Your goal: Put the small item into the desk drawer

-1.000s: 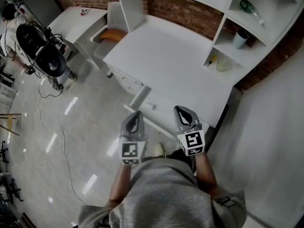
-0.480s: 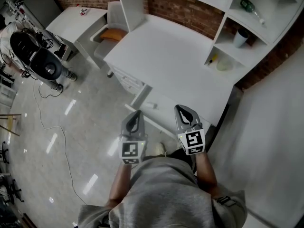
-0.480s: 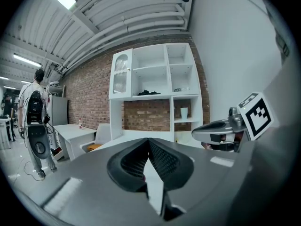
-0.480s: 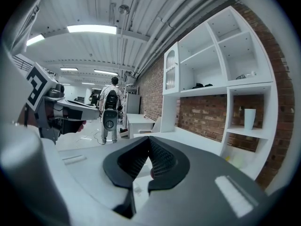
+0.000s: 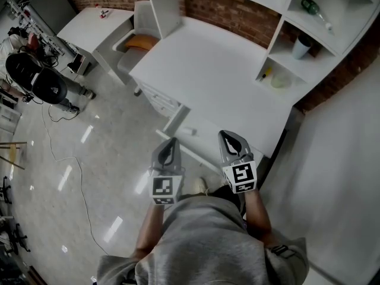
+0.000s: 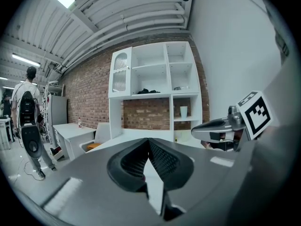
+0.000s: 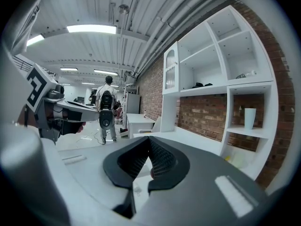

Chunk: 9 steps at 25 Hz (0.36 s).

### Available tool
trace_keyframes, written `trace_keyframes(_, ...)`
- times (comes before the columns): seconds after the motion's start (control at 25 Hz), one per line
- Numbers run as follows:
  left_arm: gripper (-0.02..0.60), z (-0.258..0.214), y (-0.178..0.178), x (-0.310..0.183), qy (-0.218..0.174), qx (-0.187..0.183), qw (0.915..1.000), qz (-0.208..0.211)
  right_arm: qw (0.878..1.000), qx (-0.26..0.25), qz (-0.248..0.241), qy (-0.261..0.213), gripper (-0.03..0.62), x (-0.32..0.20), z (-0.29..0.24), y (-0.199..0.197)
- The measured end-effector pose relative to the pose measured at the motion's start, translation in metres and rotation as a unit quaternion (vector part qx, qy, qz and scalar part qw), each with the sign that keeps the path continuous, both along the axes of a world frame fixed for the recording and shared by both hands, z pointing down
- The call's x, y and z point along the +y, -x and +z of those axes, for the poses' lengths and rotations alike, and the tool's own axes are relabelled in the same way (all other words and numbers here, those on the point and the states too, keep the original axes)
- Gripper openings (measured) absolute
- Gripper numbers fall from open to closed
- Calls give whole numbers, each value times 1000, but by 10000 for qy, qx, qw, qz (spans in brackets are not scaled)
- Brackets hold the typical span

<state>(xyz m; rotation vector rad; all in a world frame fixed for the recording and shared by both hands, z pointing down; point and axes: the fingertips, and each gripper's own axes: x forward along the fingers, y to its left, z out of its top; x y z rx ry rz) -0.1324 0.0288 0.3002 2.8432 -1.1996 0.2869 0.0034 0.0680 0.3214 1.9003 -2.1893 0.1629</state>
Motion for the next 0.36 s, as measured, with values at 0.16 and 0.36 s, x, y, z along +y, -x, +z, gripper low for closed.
trace_keyframes(0.16, 12, 0, -1, 0, 19, 7, 10000, -6, 10000, -9, -27, 3, 2, -1, 0, 0)
trace_keyframes(0.36, 12, 0, 0, -3, 13, -7, 10000, -9, 10000, 5, -30, 0, 2, -4, 1, 1)
